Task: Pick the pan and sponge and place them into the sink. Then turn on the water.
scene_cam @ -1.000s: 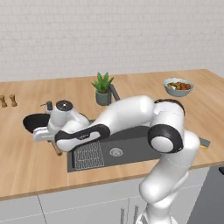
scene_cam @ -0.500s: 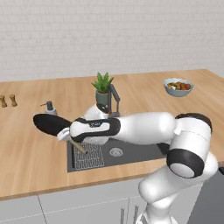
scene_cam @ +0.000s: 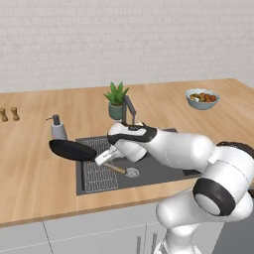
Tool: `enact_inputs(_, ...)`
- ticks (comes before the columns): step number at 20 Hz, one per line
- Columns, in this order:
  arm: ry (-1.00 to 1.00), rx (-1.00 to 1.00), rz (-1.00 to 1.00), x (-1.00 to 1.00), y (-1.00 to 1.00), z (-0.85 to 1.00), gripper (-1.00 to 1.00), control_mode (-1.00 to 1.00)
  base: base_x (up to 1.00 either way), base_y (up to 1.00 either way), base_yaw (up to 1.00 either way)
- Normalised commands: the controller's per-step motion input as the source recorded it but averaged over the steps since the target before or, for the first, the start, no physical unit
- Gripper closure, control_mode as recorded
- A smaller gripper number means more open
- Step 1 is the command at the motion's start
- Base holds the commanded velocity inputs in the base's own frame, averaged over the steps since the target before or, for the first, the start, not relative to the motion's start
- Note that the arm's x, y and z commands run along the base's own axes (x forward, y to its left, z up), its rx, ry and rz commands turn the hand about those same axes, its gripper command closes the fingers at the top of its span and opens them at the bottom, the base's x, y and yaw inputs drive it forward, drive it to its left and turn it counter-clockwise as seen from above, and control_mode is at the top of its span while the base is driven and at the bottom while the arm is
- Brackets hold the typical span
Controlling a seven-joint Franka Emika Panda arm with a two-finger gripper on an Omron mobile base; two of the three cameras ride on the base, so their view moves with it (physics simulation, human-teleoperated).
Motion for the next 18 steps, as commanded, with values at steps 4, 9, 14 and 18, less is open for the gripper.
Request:
enact_inputs(4,0.02,0.03,0.26,0.71,-0.52,0.24,1.0,-1.0,0.0,0.0,0.0)
enact_inputs(9,-0.02,0.01,0.27,0.26,-0.54,0.05,1.0,-1.0,0.0,0.0,0.0)
enact_inputs(14,-0.15,-0.01,0.25,0.0,-0.47,0.0,1.0,-1.0,0.0,0.0,0.0)
enact_inputs(18,-0.18,0.0,0.2,-0.01,-0.53,0.03,1.0,-1.0,0.0,0.0,0.0)
